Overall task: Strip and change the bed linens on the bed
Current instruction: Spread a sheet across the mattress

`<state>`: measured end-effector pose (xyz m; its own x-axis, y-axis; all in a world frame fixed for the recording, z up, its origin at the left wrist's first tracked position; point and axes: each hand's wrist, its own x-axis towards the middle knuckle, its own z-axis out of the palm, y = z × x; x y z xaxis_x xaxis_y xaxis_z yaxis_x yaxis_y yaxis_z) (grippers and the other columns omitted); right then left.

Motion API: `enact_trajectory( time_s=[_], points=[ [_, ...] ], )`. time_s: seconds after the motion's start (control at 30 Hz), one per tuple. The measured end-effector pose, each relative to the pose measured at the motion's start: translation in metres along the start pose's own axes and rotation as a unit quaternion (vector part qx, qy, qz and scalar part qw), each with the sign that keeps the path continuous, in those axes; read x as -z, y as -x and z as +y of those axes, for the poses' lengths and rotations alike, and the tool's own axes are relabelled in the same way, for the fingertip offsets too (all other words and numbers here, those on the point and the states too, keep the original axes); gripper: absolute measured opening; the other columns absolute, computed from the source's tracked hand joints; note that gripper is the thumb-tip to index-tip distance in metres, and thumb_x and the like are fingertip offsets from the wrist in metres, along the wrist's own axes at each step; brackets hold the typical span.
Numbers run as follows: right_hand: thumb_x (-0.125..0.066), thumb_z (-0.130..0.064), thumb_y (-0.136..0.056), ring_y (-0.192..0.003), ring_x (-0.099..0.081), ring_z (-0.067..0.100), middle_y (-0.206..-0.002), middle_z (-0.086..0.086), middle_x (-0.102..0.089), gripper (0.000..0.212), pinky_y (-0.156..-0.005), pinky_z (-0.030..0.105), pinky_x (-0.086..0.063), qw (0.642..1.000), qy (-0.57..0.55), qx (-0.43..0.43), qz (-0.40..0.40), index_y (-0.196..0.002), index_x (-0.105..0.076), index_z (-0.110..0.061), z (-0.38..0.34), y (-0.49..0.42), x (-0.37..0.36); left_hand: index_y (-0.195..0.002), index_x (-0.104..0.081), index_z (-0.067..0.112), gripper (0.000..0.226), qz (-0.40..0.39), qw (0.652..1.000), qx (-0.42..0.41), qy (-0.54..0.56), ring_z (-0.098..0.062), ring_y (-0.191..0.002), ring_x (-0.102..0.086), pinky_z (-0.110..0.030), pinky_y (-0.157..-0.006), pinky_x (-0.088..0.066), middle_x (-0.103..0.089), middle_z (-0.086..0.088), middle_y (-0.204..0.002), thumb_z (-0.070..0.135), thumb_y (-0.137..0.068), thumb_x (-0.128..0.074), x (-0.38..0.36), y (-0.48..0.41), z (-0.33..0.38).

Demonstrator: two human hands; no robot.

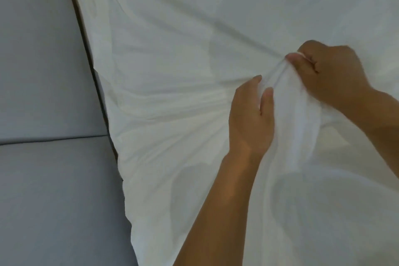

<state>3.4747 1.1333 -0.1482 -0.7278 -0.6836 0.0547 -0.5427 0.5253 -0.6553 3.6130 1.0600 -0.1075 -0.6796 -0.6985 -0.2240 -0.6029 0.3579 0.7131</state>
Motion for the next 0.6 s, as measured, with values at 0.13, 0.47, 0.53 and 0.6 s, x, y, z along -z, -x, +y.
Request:
enact_trajectory(
  time_s=[0.13, 0.47, 0.53, 0.6],
  points=[
    [-0.058, -0.040, -0.090, -0.094, -0.053, 0.037, -0.095, 0.019, -0.058, 0.039, -0.080, 0.045, -0.042, 0.997, 0.023, -0.049, -0.054, -0.103, -0.059, -0.003, 0.033, 0.021, 0.008, -0.148, -0.023, 0.010, 0.072, -0.138, 0.968, -0.011, -0.210, -0.020, -0.143, -0.014, -0.029, -0.116, -0.013, -0.020, -0.009, -0.155, 0.045, -0.093, -0.052, -0.025, 0.010, 0.000],
    [-0.055, -0.032, -0.090, -0.100, -0.045, 0.031, -0.108, 0.011, -0.052, 0.030, -0.084, 0.038, -0.023, 0.962, 0.192, -0.014, -0.194, -0.109, -0.054, -0.009, 0.051, 0.093, 0.020, -0.133, -0.049, 0.016, 0.062, -0.185, 0.963, 0.117, -0.155, -0.019, -0.125, -0.042, -0.034, -0.106, -0.034, -0.046, -0.002, -0.136, 0.051, -0.084, -0.061, -0.095, 0.102, 0.017],
    [-0.047, -0.018, -0.094, -0.104, -0.045, 0.027, -0.109, 0.003, -0.052, 0.018, -0.088, 0.036, -0.020, 0.959, 0.187, 0.035, -0.209, -0.110, -0.053, -0.015, 0.059, 0.093, 0.022, -0.122, -0.057, 0.017, 0.048, -0.150, 0.967, 0.175, -0.108, -0.019, -0.111, -0.053, -0.034, -0.099, -0.041, -0.053, -0.001, -0.123, 0.044, -0.083, -0.066, -0.106, 0.109, 0.023],
    [-0.044, -0.015, -0.095, -0.107, -0.044, 0.025, -0.112, 0.002, -0.051, 0.019, -0.091, 0.035, -0.021, 0.960, 0.167, 0.062, -0.216, -0.113, -0.052, -0.015, 0.067, 0.092, 0.028, -0.105, -0.064, 0.014, 0.025, -0.119, 0.966, 0.207, -0.102, -0.020, -0.101, -0.057, -0.032, -0.091, -0.045, -0.058, -0.001, -0.105, 0.031, -0.087, -0.065, -0.114, 0.108, 0.027]
  ],
)
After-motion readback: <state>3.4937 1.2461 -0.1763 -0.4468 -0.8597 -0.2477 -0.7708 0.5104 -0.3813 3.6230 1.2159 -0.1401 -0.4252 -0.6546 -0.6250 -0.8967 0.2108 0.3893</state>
